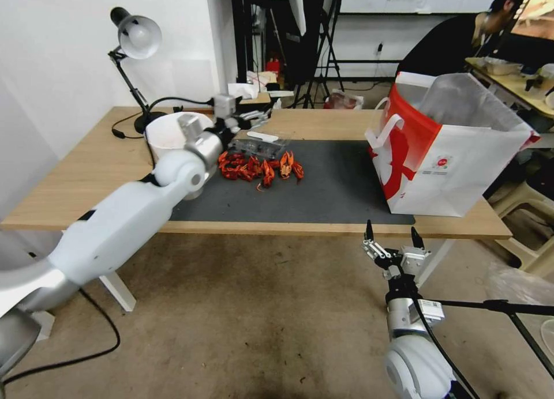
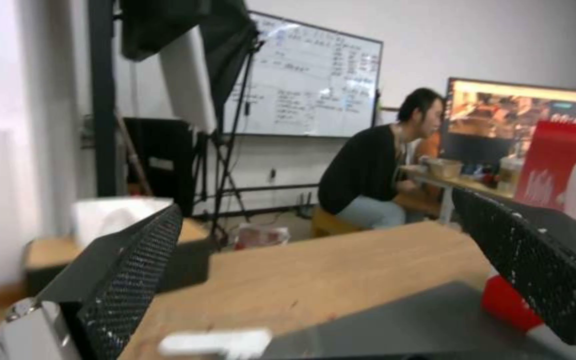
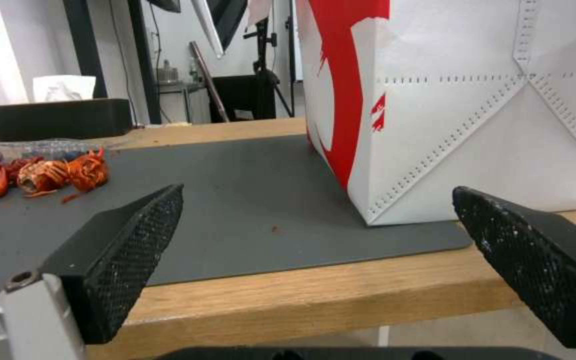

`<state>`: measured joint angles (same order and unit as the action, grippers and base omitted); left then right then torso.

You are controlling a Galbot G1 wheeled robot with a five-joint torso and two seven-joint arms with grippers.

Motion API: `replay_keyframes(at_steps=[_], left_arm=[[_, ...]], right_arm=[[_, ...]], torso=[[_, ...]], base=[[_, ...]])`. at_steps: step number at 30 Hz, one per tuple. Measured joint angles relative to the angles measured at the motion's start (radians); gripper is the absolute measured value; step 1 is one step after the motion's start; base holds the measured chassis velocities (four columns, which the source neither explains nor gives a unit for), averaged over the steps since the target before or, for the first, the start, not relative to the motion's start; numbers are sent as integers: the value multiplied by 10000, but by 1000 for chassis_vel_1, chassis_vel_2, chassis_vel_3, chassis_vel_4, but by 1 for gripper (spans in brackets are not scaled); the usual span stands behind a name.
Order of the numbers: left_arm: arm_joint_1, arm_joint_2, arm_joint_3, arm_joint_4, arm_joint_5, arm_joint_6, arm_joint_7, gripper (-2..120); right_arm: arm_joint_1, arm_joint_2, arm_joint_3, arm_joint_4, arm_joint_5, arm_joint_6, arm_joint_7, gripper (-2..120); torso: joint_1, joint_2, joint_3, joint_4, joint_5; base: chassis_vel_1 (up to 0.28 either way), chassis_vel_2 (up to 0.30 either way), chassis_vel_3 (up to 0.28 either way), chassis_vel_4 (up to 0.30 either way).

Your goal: Pick up the trash from the table and place it into the takeout bag.

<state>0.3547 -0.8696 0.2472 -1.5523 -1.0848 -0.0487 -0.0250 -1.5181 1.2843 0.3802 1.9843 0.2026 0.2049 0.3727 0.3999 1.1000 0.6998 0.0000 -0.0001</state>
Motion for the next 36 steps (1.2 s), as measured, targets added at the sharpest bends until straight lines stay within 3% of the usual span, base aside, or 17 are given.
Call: replay_keyframes(at_steps=[16, 18, 23, 36], left_arm=[[3554, 593, -2667, -1339, 1186, 12, 47, 100], [4297, 632, -3303, -1592, 1592, -30, 32, 100], [5121, 669, -3881, -1814, 1912, -224, -42, 100], [7823, -38, -5981, -2641, 3510, -569, -215, 100]], right_arm=[[25, -17, -104, -76, -17, 25, -33, 100], [20, -18, -109, -88, -25, 40, -43, 100], [11, -23, -93, -90, -31, 58, -50, 100], [-7, -19, -27, -86, -31, 69, -53, 100]], torso=[[0, 0, 0, -1, 2], [0, 0, 1, 0, 2], [-1, 1, 1, 0, 1], [0, 1, 0, -3, 0]], base=[[0, 0, 0, 0], [0, 0, 0, 0], [0, 0, 0, 0], [0, 0, 0, 0]])
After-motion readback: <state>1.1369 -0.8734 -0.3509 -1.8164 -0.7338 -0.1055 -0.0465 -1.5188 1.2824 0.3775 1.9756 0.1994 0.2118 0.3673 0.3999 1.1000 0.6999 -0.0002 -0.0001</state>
